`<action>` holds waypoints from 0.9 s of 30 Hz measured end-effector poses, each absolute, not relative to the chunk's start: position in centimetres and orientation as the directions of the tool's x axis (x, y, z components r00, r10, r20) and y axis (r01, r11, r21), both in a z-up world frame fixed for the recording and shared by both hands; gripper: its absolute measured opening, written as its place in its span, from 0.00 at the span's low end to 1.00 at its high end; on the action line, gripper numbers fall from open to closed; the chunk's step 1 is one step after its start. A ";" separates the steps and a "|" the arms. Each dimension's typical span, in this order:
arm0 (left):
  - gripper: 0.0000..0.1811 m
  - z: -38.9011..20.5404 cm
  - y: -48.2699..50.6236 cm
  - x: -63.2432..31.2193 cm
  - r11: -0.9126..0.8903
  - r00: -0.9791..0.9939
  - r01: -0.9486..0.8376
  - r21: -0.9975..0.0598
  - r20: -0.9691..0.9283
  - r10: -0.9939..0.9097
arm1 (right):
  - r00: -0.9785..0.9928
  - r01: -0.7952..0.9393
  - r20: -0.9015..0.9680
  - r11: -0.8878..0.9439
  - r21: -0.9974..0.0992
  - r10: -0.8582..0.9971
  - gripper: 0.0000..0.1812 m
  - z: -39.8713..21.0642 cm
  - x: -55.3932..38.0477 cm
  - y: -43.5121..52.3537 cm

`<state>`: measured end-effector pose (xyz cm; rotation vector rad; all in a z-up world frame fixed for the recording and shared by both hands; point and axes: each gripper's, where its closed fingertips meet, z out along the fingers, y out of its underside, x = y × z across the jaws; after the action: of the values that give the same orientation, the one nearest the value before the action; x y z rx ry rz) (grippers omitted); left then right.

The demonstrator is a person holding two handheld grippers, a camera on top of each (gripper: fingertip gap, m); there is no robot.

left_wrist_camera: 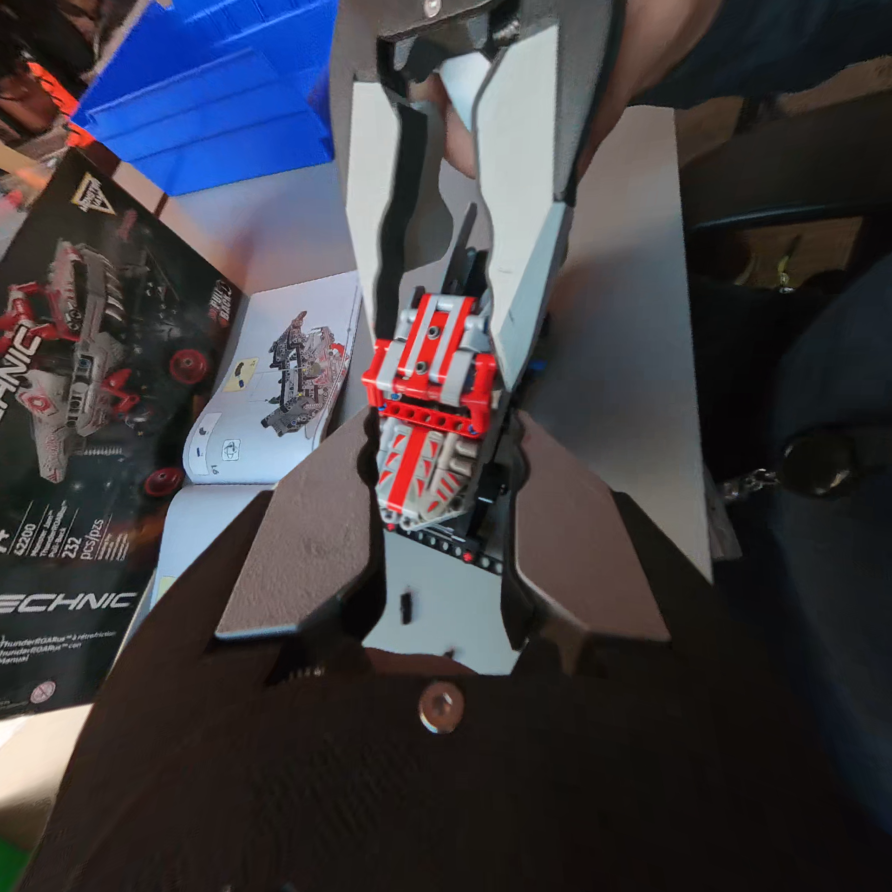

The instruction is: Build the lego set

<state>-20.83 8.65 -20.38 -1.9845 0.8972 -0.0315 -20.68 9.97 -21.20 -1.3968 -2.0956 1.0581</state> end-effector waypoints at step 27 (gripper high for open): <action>0.31 -21.6 10.4 -21.0 -0.419 0.677 -0.531 -0.737 -0.071 -0.733 | -0.454 0.556 -0.066 0.225 -0.800 0.888 0.32 -21.1 -21.4 10.0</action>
<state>-21.03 10.39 -21.64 -2.1216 0.9682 -0.3368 -21.37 10.01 -21.06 -1.3323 -2.0981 1.1072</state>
